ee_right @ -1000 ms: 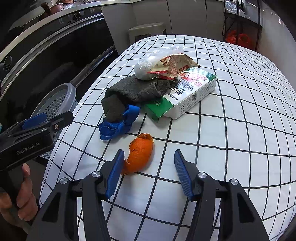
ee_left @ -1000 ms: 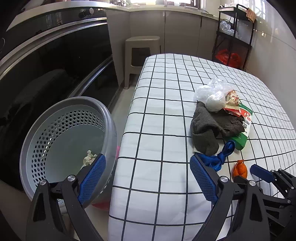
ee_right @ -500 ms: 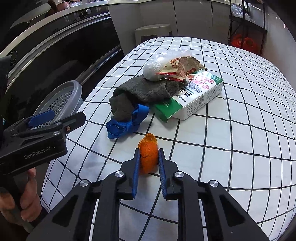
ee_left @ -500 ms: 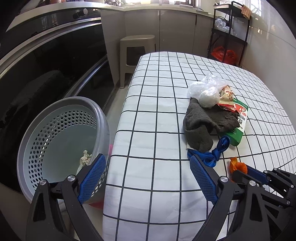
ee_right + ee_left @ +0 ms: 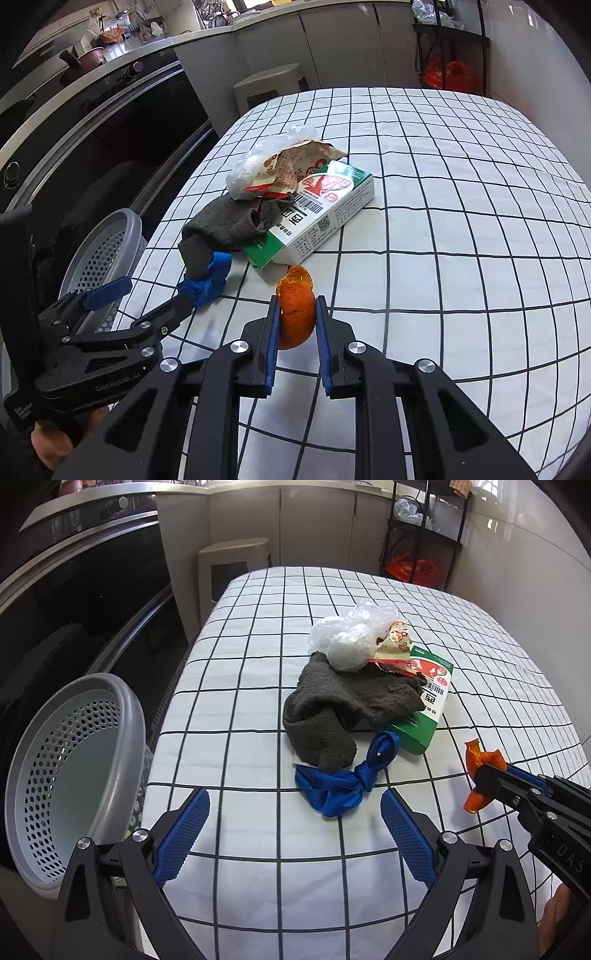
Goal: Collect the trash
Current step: 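Grasp the orange peel with the right tool while the left tool grasps the blue ribbon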
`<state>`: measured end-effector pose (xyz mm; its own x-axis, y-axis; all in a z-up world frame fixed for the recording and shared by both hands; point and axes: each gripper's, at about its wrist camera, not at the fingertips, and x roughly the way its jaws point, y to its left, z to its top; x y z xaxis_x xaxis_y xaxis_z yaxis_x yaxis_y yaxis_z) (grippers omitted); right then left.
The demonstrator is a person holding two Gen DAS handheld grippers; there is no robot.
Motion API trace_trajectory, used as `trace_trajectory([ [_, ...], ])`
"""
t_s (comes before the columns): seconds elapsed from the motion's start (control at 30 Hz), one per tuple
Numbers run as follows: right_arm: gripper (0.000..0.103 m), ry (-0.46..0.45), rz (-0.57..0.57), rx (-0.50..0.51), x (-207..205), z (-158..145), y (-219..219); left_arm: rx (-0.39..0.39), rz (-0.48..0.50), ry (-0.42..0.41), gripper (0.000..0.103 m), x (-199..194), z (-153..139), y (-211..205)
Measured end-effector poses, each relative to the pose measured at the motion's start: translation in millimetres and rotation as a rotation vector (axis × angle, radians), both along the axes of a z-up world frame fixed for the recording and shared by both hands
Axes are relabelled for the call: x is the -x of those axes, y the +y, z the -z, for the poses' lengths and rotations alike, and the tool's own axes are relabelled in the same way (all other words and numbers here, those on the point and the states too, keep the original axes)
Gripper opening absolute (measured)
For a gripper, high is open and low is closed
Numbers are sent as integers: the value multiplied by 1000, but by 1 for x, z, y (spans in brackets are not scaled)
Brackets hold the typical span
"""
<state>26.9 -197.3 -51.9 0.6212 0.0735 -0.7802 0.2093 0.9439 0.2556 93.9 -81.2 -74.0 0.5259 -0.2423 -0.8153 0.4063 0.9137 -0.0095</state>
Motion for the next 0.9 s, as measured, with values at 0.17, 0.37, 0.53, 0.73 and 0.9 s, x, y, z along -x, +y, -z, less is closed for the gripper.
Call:
trace_trajectory([
  [0.17, 18, -8, 14, -9, 5, -1, -10, -3, 0, 32, 92, -6, 10, -10],
  [0.37, 18, -6, 18, -23, 9, 0, -16, 0, -15, 69, 92, -14, 19, -14],
  [0.53, 18, -14, 13, -21, 11, -3, -16, -8, -21, 63, 89, -15, 22, -19],
  [0.73, 18, -11, 16, -23, 12, -3, -17, -22, -11, 35, 69, -12, 18, -26],
  [0.9, 18, -12, 18, -25, 13, -3, -18, -21, 14, 29, 44, -7, 14, -29],
])
